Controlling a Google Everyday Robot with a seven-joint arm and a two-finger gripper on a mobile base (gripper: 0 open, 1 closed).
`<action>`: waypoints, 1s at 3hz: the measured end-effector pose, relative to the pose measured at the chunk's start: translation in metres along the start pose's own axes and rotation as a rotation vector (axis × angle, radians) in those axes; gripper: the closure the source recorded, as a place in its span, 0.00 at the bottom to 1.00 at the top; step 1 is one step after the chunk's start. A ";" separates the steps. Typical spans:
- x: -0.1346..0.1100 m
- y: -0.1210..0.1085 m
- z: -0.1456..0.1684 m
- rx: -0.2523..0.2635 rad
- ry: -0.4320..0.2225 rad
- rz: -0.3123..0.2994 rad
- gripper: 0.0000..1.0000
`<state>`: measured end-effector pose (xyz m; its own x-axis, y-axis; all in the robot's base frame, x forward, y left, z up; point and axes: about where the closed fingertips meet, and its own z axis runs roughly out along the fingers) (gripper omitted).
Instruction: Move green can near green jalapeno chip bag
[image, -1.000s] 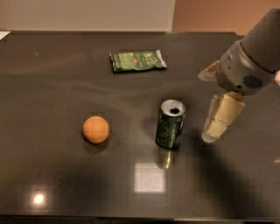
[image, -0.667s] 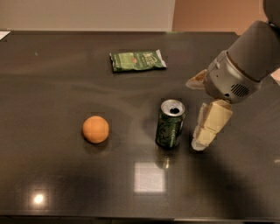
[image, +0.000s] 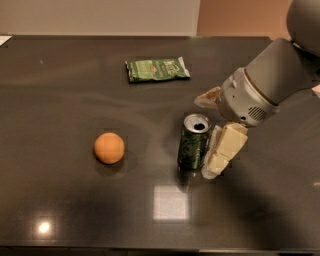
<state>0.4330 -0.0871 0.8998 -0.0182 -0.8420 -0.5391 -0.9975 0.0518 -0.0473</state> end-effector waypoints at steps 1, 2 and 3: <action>0.000 -0.008 0.005 0.020 -0.014 -0.002 0.18; 0.001 -0.016 0.004 0.040 -0.024 0.007 0.41; -0.002 -0.022 0.000 0.041 -0.045 0.023 0.65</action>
Offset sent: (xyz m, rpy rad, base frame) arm 0.0282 -0.0063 -0.0027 0.0396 -0.0451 -0.0561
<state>0.4549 -0.0866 0.9019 -0.0372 -0.8153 -0.5778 -0.9932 0.0939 -0.0686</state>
